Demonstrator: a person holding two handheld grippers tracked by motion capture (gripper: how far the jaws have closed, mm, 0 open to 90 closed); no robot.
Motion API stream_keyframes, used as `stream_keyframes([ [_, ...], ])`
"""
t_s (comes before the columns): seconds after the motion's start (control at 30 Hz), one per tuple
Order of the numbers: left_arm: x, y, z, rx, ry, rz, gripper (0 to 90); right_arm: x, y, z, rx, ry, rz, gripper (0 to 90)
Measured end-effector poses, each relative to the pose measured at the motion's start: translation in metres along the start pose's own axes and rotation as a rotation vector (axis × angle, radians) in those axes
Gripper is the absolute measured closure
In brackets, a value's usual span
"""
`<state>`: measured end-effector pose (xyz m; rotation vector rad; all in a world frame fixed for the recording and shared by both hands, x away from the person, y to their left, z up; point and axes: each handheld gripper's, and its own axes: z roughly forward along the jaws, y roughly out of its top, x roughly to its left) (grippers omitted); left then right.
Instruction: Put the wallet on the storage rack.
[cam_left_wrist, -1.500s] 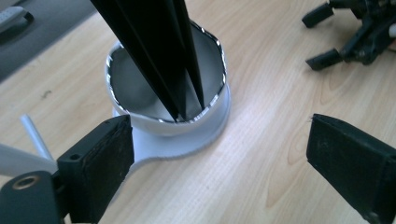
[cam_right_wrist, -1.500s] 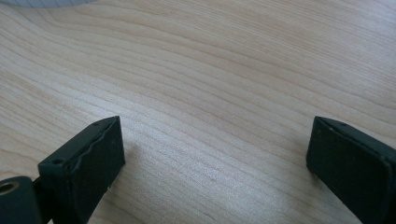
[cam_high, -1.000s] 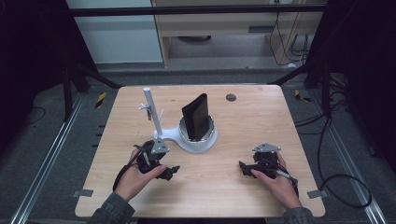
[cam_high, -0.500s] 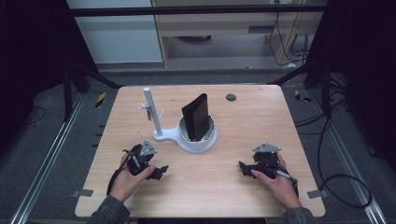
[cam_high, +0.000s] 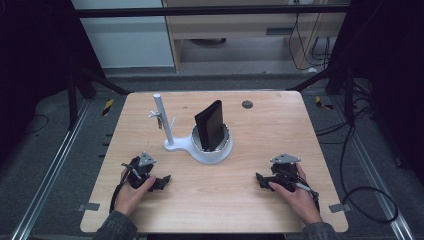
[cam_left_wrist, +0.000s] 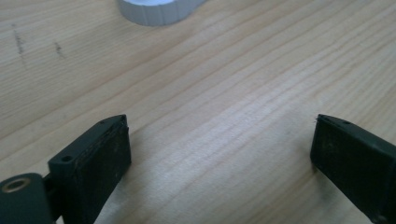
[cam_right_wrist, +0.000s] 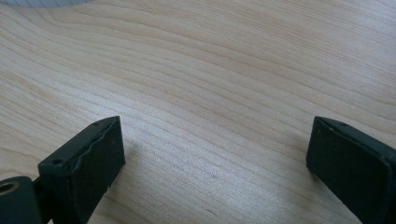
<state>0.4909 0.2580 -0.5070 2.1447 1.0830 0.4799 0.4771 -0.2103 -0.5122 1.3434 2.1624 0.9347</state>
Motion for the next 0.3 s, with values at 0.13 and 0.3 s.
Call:
stream_keyframes([
  [0.13,0.0075,-0.0021,-0.0003,-0.01,0.011,-0.015,3.2,0.0002,-0.0001,-0.0001,0.0,-0.002,0.0,4.6],
  [0.3,0.0074,-0.002,0.0002,-0.005,0.018,-0.017,1.3,0.001,-0.0005,-0.0003,-0.001,-0.004,0.002,4.6],
])
